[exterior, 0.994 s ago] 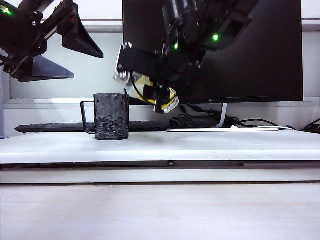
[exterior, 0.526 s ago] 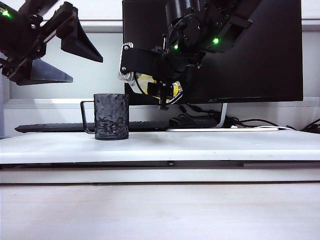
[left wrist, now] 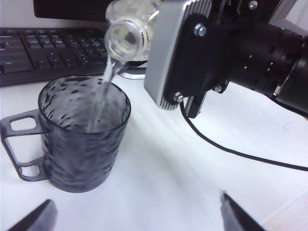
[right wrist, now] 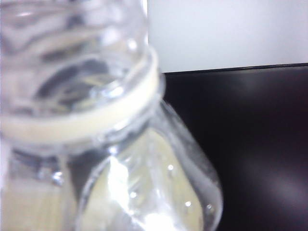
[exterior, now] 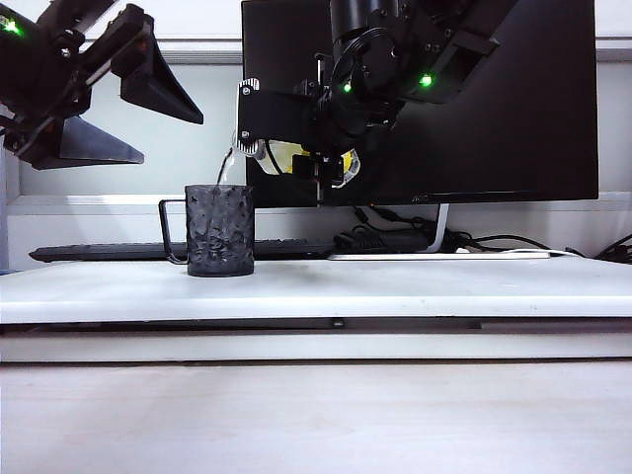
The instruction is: Carefully pick up the bottle and pour some water from the bottle into the cup.
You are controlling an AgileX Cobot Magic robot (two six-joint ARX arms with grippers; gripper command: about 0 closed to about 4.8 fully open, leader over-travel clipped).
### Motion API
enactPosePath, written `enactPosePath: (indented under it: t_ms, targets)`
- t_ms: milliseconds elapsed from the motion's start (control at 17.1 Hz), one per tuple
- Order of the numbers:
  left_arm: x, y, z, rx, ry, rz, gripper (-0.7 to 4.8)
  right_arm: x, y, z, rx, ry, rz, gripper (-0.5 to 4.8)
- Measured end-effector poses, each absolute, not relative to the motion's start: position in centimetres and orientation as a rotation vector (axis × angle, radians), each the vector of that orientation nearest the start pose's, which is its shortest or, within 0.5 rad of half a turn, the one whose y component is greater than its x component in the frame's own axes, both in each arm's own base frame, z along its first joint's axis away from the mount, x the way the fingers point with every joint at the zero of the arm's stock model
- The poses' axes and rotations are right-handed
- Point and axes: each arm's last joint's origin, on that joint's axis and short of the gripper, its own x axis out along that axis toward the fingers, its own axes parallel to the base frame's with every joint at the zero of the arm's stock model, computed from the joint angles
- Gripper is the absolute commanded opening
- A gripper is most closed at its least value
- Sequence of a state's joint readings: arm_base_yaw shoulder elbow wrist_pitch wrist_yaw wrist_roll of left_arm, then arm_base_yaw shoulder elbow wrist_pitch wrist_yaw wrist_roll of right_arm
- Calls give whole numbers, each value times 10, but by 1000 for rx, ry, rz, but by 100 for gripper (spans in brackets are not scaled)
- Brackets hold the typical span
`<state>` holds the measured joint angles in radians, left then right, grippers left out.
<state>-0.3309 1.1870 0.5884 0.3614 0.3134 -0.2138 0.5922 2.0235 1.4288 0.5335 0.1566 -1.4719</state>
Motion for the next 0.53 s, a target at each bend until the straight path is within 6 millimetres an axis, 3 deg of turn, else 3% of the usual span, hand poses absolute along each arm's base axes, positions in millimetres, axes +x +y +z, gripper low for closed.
enactPosePath:
  t_ms: [526]
  targets:
    - [233,-90,235,-205,333,-629,479,391,258,249,-1530,-304,378,202]
